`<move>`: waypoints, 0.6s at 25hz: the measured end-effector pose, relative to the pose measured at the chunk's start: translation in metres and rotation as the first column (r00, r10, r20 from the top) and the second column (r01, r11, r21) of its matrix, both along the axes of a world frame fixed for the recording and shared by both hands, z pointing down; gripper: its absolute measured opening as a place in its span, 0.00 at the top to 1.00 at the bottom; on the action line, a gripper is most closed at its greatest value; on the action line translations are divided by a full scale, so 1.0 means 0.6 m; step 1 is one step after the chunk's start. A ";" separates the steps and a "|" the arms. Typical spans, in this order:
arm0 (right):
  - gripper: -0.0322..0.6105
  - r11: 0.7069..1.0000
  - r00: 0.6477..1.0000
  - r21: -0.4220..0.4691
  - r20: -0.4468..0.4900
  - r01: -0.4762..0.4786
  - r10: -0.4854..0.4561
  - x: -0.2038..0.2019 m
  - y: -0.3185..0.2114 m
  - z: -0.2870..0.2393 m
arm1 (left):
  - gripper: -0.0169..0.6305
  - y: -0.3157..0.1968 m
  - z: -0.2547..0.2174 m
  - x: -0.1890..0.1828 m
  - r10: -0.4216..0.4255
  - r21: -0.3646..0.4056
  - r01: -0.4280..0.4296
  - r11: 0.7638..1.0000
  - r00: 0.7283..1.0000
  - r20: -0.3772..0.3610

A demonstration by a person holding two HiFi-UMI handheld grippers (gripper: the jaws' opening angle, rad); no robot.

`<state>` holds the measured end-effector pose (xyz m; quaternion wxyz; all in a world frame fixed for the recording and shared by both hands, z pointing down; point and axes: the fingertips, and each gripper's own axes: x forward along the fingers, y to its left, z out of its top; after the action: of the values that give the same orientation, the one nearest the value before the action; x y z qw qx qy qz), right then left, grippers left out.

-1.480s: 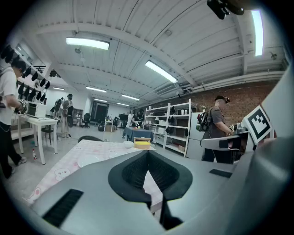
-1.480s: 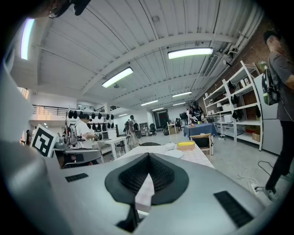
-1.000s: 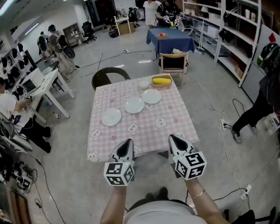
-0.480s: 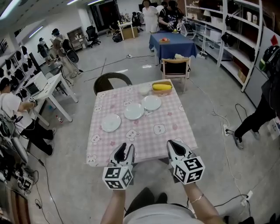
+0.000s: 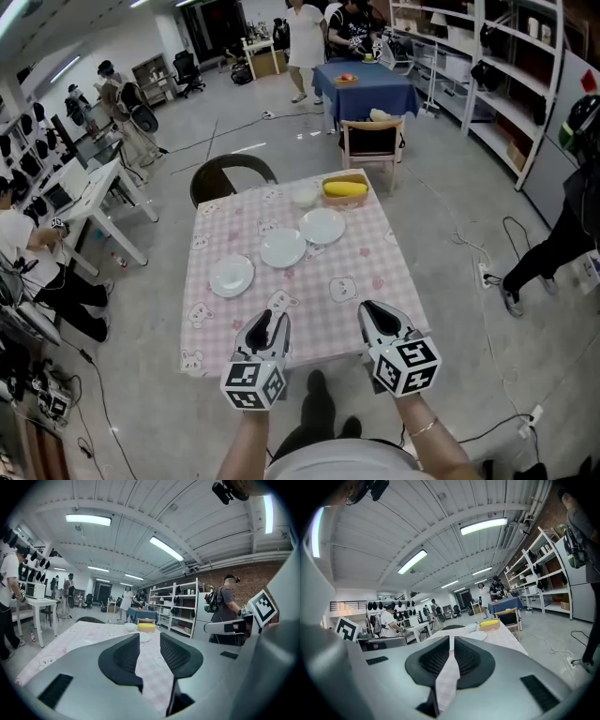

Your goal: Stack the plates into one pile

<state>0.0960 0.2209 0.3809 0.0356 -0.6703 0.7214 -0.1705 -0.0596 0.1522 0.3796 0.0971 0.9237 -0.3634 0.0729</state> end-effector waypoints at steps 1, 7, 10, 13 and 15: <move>0.89 1.000 1.000 -0.005 0.001 -0.003 0.003 0.002 -0.016 0.005 | 0.77 -0.016 0.004 0.004 0.006 -0.001 -0.006 1.000 1.000 0.002; 0.83 0.998 0.999 -0.051 0.026 -0.034 0.035 0.019 -0.126 0.032 | 0.77 -0.129 0.020 0.027 0.042 -0.019 -0.042 0.999 0.999 0.005; 0.79 0.996 0.998 -0.077 0.040 -0.054 0.058 0.026 -0.189 0.046 | 0.76 -0.195 0.024 0.031 0.052 -0.030 -0.052 0.998 0.999 0.002; 0.79 0.992 0.995 -0.095 0.058 -0.079 0.084 0.035 -0.252 0.060 | 0.76 -0.265 0.030 0.038 0.067 -0.034 -0.067 0.997 0.998 0.001; 0.78 0.989 0.993 -0.112 0.064 -0.096 0.103 0.042 -0.282 0.067 | 0.76 -0.301 0.033 0.043 0.082 -0.040 -0.082 0.996 0.997 0.002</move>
<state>0.1210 0.0515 0.4210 0.0325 -0.7001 0.6749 -0.2309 -0.0335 -0.0283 0.3991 0.1119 0.9356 -0.3238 0.0857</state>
